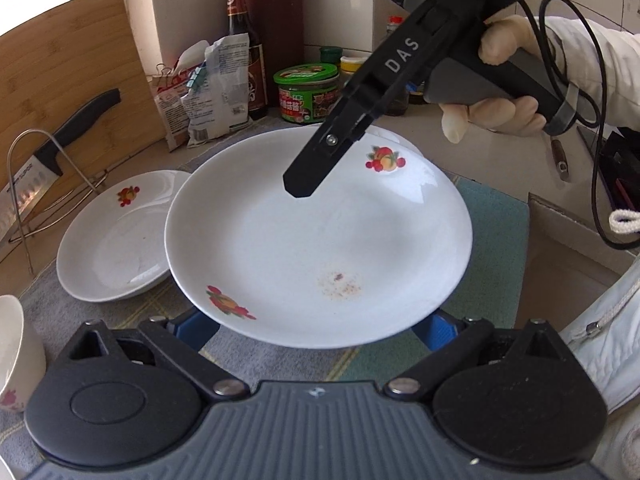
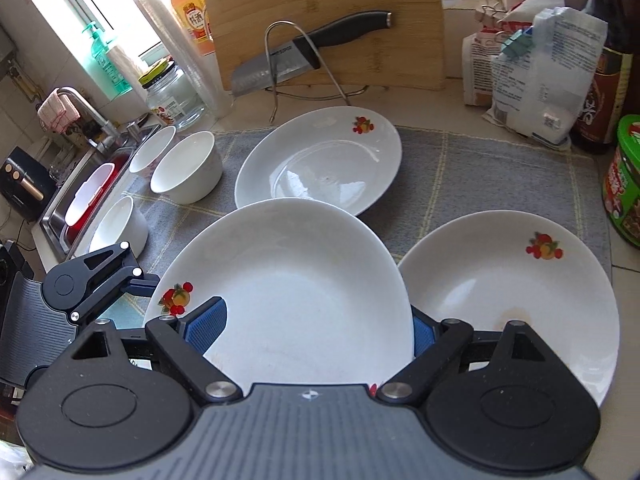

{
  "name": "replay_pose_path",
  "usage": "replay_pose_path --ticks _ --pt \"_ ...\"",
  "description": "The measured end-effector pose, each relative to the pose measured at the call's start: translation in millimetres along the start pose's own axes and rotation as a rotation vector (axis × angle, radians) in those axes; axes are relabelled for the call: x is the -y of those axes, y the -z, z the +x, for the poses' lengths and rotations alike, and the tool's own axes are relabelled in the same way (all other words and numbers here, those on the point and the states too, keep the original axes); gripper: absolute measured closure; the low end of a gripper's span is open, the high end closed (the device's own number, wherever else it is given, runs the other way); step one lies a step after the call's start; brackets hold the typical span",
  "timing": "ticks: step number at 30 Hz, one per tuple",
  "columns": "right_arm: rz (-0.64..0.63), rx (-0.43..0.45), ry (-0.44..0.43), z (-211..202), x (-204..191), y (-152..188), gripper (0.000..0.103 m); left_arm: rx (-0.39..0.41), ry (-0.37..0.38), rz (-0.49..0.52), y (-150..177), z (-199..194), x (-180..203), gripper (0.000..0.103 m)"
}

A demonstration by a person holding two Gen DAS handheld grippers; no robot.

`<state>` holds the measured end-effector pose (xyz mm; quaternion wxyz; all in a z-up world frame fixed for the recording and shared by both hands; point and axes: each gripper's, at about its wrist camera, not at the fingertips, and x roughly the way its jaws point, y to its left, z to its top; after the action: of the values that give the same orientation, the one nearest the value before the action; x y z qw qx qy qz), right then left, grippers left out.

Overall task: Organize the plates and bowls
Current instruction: 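Lift the flower-rimmed plate with the right gripper toward the stained plate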

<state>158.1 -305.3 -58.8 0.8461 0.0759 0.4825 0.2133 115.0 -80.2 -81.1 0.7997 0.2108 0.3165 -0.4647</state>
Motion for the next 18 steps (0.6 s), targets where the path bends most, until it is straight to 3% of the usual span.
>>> replay_pose_path --ticks 18 --pt "0.071 0.050 0.073 -30 63 11 0.009 -0.004 0.072 0.055 -44 57 15 0.003"
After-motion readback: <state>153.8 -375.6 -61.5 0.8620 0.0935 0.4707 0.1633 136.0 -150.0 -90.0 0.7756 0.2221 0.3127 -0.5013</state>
